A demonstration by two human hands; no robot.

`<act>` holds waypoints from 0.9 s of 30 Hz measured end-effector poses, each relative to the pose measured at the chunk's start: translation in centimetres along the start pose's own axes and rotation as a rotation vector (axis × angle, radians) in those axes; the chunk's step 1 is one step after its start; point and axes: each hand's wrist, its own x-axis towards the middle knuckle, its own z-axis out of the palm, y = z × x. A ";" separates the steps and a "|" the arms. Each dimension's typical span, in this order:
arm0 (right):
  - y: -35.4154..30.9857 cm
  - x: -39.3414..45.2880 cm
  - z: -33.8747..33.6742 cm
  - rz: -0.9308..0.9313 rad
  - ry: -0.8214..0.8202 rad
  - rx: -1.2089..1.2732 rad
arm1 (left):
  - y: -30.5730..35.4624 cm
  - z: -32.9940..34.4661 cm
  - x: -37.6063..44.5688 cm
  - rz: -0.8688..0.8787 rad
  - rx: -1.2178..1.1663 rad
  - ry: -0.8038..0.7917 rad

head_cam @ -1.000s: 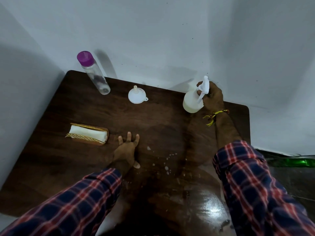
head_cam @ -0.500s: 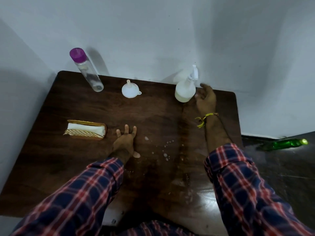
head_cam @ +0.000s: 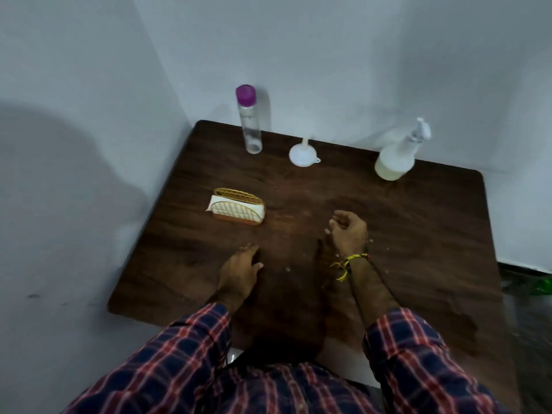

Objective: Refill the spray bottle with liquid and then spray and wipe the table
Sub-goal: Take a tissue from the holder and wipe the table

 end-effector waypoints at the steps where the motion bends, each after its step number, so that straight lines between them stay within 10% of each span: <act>1: -0.7 -0.7 1.1 -0.022 -0.020 -0.039 | -1.5 -0.6 -0.1 -0.029 -0.001 0.037; 12: -6.1 -2.7 10.9 -0.110 -0.218 -0.361 | -8.4 -3.1 3.1 -0.200 0.213 -0.364; 27: -6.9 -2.0 15.8 0.079 -0.159 -0.357 | -7.9 -3.4 3.3 -0.201 0.223 -0.430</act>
